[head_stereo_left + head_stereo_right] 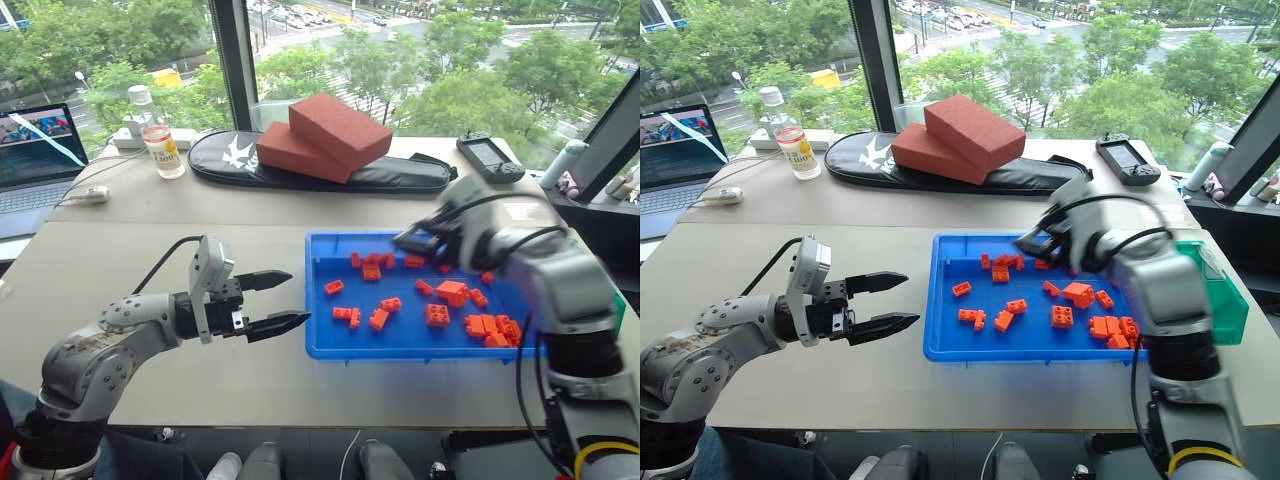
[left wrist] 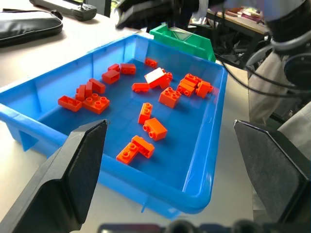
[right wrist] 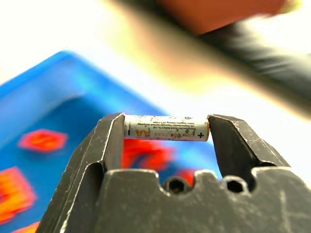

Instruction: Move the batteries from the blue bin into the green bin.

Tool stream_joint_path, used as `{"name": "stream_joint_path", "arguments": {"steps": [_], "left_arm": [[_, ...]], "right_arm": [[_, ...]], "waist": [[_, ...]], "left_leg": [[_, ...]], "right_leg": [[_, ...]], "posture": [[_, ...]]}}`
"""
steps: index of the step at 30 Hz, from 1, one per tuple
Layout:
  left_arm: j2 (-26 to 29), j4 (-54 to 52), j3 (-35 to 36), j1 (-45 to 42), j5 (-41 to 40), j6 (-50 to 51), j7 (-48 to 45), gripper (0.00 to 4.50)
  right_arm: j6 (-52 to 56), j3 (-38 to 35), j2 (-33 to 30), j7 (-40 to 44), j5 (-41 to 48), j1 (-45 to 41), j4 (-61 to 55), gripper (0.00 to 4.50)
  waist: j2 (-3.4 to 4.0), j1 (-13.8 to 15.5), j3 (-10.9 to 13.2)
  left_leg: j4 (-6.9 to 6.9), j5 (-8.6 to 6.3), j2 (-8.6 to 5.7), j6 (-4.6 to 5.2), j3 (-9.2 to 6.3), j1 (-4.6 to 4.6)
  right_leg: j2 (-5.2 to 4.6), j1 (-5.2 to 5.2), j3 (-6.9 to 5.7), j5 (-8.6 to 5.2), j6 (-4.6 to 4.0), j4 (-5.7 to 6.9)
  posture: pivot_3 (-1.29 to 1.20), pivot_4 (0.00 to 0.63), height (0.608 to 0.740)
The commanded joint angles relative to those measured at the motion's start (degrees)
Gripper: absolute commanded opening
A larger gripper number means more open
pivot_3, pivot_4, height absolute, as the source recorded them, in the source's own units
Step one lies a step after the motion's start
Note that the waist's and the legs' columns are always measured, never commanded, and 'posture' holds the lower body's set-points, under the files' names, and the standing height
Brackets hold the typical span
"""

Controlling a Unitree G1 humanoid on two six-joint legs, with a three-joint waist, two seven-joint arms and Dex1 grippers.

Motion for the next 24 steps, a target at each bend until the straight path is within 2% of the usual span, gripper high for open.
{"name": "stream_joint_path", "arguments": {"steps": [1, 6, 8, 9, 11, 15, 18, 20, 24], "left_arm": [[0.48, -0.45, 0.6, -1.2, 0.14, -0.73, -1.02, 4.5], [0.63, -0.03, 0.46, -1.62, 0.34, -0.72, -1.65, 4.5], [0.6, 0.05, 0.43, -1.71, 0.39, -0.73, -1.81, 4.5], [0.57, 0.06, 0.42, -1.73, 0.42, -0.72, -1.86, 4.5], [0.52, 0.13, 0.43, -1.79, 0.46, -0.67, -1.93, 4.5], [0.26, 0.05, 0.52, -1.88, 0.19, -0.45, -1.79, 4.5], [0.19, -0.24, 0.93, -1.89, -0.48, -0.13, -1.63, 4.5], [0.06, -0.31, 1.27, -2.01, -1.17, 0.07, -1.58, 4.5], [-0.05, -0.24, 1.29, -2.17, -1.26, -0.06, -1.44, 4.5]], "right_arm": [[1.8, -2.09, -0.42, -1.81, -0.34, 0.94, -3.62, 2.53], [3.42, -3.14, -1.23, -3.21, -0.83, 2.54, -4.03, 2.53], [2.98, -3.71, -1.41, -3.24, -0.44, 2.15, -4.3, 3.53], [2.47, -4.15, -1.36, -3.04, 0.12, 1.42, -4.64, 3.71], [1.31, -4.72, -1.12, -2.44, 1.09, 0.22, -5.22, 4.4], [-3.16, -7.04, 0.66, 3.69, 8.01, -1.92, -10.05, 4.47], [-5.36, -7.94, 0.84, 11.57, 14.6, -0.29, -16.02, 4.47], [-5.34, -8.88, 1.06, 17.27, 20.13, 2.55, -21.14, 4.47], [-5.3, -8.11, -2.04, 30.16, 28.13, 14.37, -32.13, 4.47]], "waist": [[0.0, 0.01, 0.0], [0.0, 0.12, 0.0], [0.0, 0.13, 0.0], [0.0, 0.14, 0.0], [0.0, 0.12, 0.0], [0.04, -0.09, 0.01], [0.03, 0.02, 0.01], [0.03, 0.14, 0.01], [0.03, 0.99, 0.01]], "left_leg": [[0.0, 0.0, 0.0, 0.0, -0.01, 0.0], [0.0, 0.0, 0.0, 0.0, -0.02, 0.0], [0.0, 0.0, -0.02, 0.0, -0.02, 0.0], [0.0, 0.0, -0.02, 0.0, -0.01, 0.0], [0.0, 0.0, -0.02, 0.0, -0.02, 0.0], [0.0, 0.0, 0.0, 0.0, -0.01, 0.01], [0.0, 0.0, 0.04, 0.0, -0.04, 0.01], [0.0, 0.0, 0.04, 0.0, -0.05, 0.0], [0.0, -0.01, 0.01, 0.01, -0.17, -0.02]], "right_leg": [[0.01, 0.01, -0.01, 0.0, 0.0, 0.0], [0.0, 0.02, -0.02, 0.0, 0.0, -0.01], [-0.01, 0.02, -0.01, 0.0, 0.0, -0.01], [-0.01, 0.02, -0.01, 0.0, 0.01, -0.01], [-0.01, 0.03, -0.01, 0.0, 0.0, -0.02], [0.02, 0.01, 0.0, 0.0, 0.0, -0.01], [0.05, 0.02, -0.02, 0.0, 0.0, -0.02], [0.03, 0.06, -0.04, 0.0, 0.01, -0.05], [0.0, 0.15, -0.14, 0.0, 0.01, -0.11]], "posture": [[0.0, 0.15, 0.74], [0.0, 0.15, 0.74], [0.0, 0.15, 0.74], [0.0, 0.15, 0.74], [0.0, 0.15, 0.74], [0.0, 0.15, 0.74], [0.0, 0.15, 0.74], [0.0, 0.15, 0.74], [0.0, 0.15, 0.74]]}}
